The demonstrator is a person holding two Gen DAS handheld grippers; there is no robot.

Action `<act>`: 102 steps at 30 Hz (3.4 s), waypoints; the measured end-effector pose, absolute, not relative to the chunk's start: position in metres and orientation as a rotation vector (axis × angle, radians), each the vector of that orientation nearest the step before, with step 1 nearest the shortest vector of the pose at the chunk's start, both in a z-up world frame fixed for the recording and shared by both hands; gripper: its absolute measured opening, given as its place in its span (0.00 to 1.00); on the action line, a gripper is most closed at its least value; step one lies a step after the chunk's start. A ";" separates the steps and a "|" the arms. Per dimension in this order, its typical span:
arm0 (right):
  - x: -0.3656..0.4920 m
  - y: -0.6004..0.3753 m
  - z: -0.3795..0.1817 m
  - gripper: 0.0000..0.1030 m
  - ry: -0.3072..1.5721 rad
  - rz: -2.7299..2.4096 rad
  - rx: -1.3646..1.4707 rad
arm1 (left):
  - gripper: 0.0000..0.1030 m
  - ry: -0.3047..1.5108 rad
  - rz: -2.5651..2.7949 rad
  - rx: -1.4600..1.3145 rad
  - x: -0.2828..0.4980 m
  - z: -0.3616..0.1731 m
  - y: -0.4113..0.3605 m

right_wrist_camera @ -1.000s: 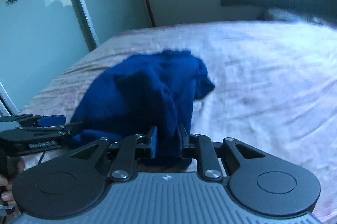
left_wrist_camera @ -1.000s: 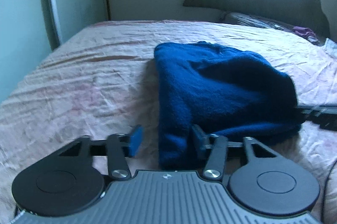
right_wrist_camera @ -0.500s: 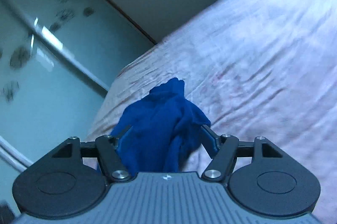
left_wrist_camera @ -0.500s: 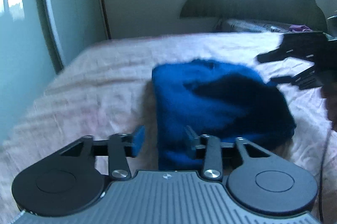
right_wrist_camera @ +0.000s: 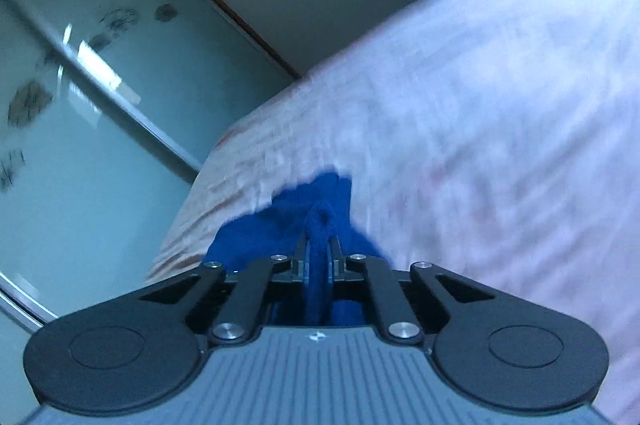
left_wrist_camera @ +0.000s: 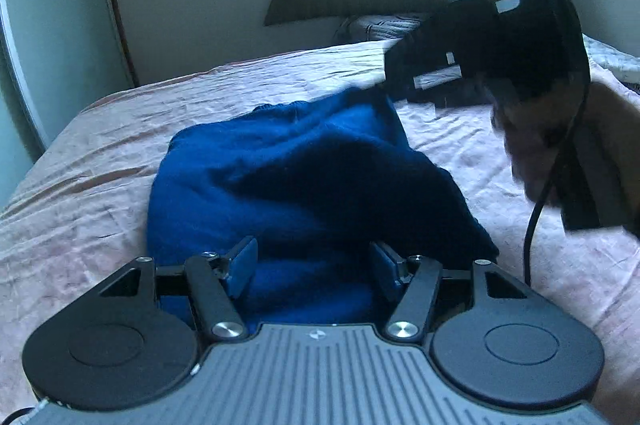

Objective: Fold small clothes

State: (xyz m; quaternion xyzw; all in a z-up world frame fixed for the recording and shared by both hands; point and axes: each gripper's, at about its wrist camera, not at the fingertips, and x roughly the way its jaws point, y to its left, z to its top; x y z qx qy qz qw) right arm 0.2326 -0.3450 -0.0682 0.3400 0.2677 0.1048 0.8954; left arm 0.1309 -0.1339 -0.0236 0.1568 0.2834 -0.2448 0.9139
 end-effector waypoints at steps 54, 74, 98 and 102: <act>0.066 -0.224 -0.042 0.82 0.584 0.121 0.154 | 0.93 0.677 -0.244 0.152 0.100 -0.019 -0.055; 0.036 -0.215 -0.057 0.94 0.631 0.052 0.187 | 0.95 0.683 -0.176 0.142 0.083 -0.035 -0.039; 0.034 -0.207 -0.071 1.00 0.640 0.004 0.173 | 1.00 0.648 -0.130 0.160 0.072 -0.039 -0.039; 0.038 -0.210 -0.076 1.00 0.650 -0.014 0.212 | 1.00 0.655 -0.127 0.147 0.071 -0.039 -0.037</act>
